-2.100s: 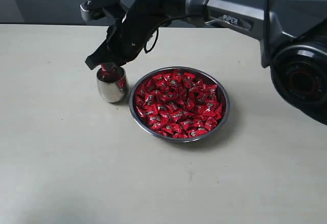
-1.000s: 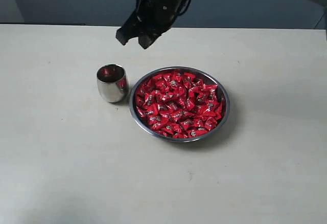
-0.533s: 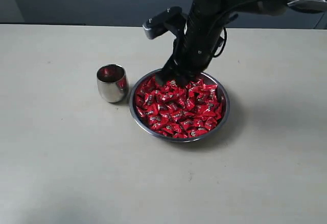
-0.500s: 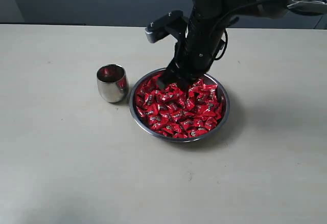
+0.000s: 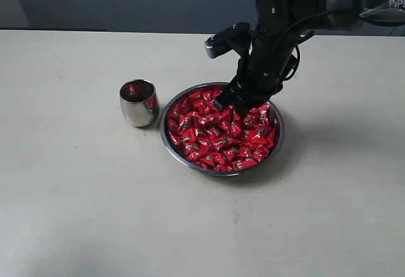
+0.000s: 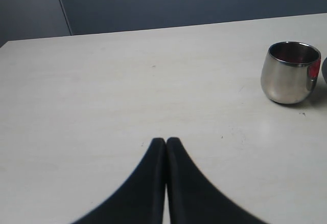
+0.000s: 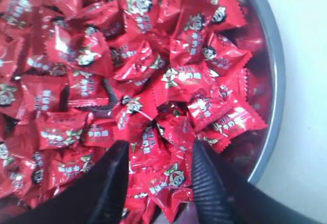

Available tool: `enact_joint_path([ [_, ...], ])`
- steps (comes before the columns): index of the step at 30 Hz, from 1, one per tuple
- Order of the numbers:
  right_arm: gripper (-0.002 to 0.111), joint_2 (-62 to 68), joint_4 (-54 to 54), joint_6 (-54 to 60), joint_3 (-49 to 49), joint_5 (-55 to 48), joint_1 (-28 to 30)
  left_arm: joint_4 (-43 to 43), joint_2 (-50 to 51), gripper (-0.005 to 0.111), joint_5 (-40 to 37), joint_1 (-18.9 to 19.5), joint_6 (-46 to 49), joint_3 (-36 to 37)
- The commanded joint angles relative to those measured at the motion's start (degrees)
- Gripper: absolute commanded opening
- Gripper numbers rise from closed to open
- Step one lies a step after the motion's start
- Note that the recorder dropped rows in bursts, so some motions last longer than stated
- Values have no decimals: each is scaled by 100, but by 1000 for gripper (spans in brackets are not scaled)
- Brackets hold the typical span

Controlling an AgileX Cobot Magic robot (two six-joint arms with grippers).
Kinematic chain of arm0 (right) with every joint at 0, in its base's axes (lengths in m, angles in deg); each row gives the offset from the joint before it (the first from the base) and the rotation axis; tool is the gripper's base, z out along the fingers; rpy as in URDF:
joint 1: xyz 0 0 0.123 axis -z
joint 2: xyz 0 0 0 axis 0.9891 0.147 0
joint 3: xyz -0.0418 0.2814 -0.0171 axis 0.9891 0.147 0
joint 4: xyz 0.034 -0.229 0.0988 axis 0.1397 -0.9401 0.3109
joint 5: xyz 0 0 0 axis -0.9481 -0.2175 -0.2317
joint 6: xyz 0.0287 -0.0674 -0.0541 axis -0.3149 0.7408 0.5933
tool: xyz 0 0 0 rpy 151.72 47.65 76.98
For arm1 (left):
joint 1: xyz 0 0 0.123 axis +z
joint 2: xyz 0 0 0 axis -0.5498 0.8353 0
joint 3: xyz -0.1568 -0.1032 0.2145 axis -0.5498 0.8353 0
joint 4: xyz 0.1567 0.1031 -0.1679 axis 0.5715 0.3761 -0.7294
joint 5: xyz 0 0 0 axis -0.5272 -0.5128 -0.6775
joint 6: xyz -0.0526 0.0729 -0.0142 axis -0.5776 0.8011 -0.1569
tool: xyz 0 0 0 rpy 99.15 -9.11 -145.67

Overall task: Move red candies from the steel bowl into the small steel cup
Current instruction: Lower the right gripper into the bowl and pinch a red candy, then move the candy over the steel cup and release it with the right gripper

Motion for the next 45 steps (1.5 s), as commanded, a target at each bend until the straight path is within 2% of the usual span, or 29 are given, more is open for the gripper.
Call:
enact_joint_path([
  [1,39,213,132,-42,19,93,75,11,-27,0,27,-31,-6,-48],
  [18,39,698,964,-42,19,498,75,11,-27,0,27,-31,-6,-48],
  [20,29,793,937,-42,19,533,75,11,-27,0,27,-31,-6,-48],
  [21,19,793,881,-89,19,549,75,11,-27,0,27,-31,-6,-48],
  [22,-1,770,752,-170,19,590,75,11,-27,0,27,-31,-6,-48],
  [34,0,-408,732,-240,19,198,75,11,-27,0,39,-31,-6,-48],
  [40,0,-710,977,-59,9,862,-144,11,-27,0,39,-31,-6,-48],
  [45,0,-473,1275,313,-258,1398,-447,11,-27,0,39,-31,-6,-48],
])
